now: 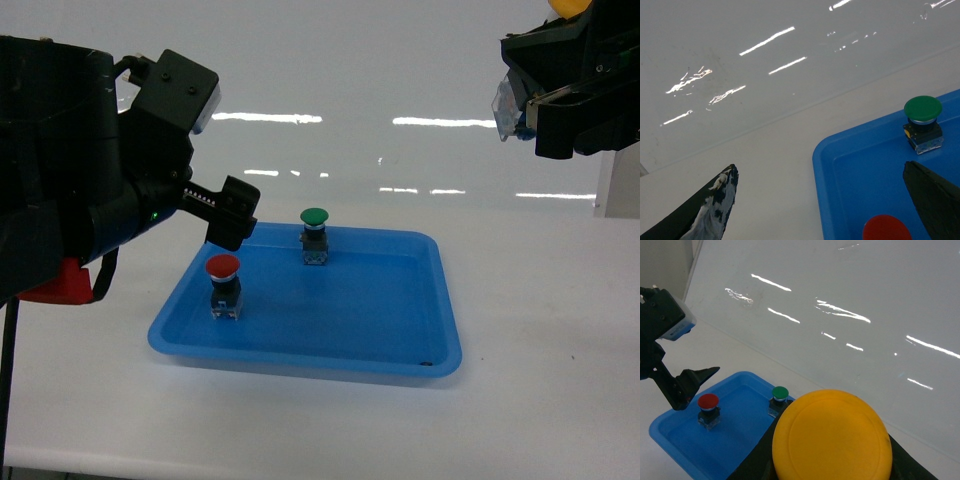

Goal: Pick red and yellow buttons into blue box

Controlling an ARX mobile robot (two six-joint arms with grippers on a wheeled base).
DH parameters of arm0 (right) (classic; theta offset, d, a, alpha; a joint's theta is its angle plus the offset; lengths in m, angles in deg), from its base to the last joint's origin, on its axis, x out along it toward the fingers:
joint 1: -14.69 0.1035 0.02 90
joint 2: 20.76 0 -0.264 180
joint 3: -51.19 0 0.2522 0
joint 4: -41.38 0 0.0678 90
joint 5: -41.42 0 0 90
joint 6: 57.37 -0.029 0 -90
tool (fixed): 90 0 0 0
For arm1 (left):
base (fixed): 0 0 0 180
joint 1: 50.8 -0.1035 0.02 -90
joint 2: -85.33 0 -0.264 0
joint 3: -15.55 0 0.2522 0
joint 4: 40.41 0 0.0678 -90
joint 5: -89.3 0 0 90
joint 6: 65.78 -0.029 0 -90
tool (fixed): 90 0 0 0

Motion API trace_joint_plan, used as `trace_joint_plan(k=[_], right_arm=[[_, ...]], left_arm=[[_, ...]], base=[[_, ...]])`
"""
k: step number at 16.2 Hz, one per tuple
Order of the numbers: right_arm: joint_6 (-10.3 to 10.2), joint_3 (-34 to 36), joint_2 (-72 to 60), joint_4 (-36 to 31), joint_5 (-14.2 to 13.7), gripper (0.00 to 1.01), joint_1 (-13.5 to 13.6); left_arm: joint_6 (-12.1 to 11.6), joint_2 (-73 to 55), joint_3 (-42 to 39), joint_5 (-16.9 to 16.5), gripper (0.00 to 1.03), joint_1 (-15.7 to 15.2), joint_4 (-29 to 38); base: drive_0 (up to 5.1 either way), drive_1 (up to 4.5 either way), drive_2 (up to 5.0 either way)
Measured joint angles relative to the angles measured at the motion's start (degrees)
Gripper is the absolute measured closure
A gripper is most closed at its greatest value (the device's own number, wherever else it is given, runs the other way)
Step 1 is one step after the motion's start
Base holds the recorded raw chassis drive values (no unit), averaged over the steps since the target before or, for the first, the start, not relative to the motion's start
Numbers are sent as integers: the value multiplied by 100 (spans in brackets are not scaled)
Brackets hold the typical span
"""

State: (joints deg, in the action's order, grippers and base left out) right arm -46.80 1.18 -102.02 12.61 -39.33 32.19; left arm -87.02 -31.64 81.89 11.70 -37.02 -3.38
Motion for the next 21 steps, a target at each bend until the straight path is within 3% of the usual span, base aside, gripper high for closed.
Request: trace_joint_plan(k=[1, 3, 5, 7, 8, 9, 10, 12, 15, 17, 21], right_arm=[[0, 0, 0, 2, 0, 72, 2], [0, 0, 0, 2, 0, 72, 2], [0, 0, 0, 2, 0, 72, 0], [0, 0, 0, -2, 0, 72, 2], [0, 0, 0, 0, 0, 72, 0], [0, 0, 0, 2, 0, 72, 0], [0, 0, 0, 0, 0, 72, 2], [0, 0, 0, 2, 0, 72, 7], [0, 0, 0, 0, 0, 72, 7], [0, 0, 0, 0, 0, 72, 7], [0, 0, 0, -2, -2, 72, 7]], left_arm=[[55, -9, 48, -9, 5, 0, -181], [664, -7, 114, -387, 5, -50, -713], [1749, -9, 109, -872, 5, -188, -828], [2817, -9, 109, -962, 5, -361, -745], [3202, -37, 109, -964, 5, -422, -667], [3432, -85, 114, -942, 5, -474, -684], [3449, -188, 114, -892, 5, -466, -627], [3209, -267, 114, -664, 5, -400, -682], [3021, -267, 120, -660, 5, -354, -664], [2990, -267, 122, -645, 5, -376, -664], [3021, -1143, 968, -848, 5, -258, -1075]], base=[[0, 0, 0], [0, 0, 0], [0, 0, 0], [0, 0, 0], [0, 0, 0], [0, 0, 0], [0, 0, 0], [0, 0, 0], [0, 0, 0], [0, 0, 0], [0, 0, 0]])
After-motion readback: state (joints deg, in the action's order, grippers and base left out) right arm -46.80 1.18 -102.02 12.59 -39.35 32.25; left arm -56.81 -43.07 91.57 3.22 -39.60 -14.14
